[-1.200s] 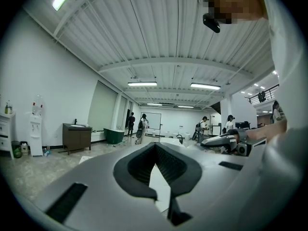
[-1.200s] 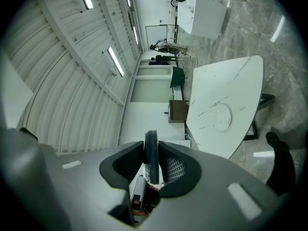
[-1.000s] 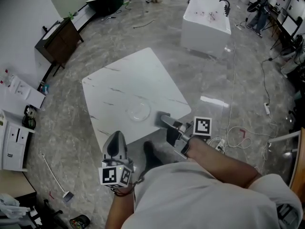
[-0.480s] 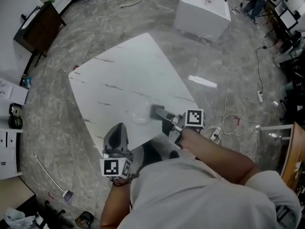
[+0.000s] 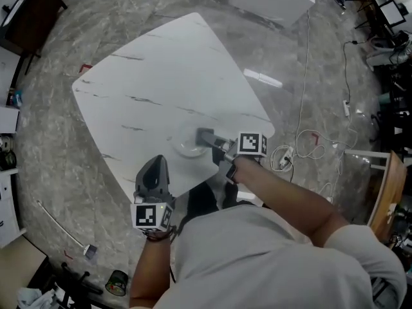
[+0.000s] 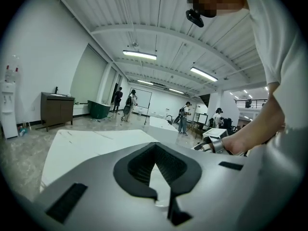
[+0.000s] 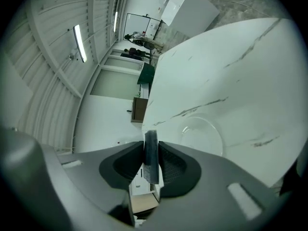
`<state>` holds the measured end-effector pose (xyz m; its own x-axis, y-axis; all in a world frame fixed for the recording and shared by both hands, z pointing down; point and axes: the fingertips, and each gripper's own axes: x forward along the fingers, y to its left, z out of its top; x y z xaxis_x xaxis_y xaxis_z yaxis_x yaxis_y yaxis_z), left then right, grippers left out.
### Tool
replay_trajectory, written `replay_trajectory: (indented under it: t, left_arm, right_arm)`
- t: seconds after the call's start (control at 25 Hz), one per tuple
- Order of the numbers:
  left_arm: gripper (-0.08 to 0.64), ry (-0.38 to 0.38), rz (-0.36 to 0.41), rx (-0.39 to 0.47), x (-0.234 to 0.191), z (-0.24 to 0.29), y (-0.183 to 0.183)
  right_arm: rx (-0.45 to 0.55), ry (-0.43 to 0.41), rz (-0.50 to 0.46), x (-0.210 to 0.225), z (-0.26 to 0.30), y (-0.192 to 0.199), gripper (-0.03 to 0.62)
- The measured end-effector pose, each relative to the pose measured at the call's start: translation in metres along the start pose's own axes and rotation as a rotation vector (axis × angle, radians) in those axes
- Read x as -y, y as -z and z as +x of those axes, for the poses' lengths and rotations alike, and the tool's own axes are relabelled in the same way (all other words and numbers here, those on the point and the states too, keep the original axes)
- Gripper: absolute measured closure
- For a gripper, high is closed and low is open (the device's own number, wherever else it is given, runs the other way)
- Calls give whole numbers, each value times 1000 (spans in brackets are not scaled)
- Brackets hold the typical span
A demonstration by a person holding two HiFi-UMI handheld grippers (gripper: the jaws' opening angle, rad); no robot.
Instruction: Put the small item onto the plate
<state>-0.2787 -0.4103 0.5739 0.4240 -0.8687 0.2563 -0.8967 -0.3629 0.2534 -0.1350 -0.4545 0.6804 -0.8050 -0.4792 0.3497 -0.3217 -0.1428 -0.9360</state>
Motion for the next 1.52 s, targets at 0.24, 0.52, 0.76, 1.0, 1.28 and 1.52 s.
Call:
replay_trajectory:
  t: [0.24, 0.52, 0.76, 1.0, 1.28, 1.52]
  left_arm:
    - [555, 10, -31, -68, -20, 20, 35]
    - [555, 10, -82, -126, -36, 29, 72]
    - [554, 2, -114, -148, -48, 35, 88]
    - [554, 8, -142, -163, -48, 39, 100]
    - [554, 9, -159, -173, -33, 36, 98]
    - [554, 21, -163, -172, -16, 35, 98]
  right_arm:
    - [-24, 83, 11, 56, 33, 0, 502]
    - [-58, 113, 14, 85, 61, 6, 502]
    - [-79, 145, -49, 92, 71, 4, 494]
    - [-150, 255, -92, 92, 75, 5, 372]
    - [-326, 370, -203, 86, 59, 22, 273]
    - [-320, 365, -260, 76, 30, 18, 272]
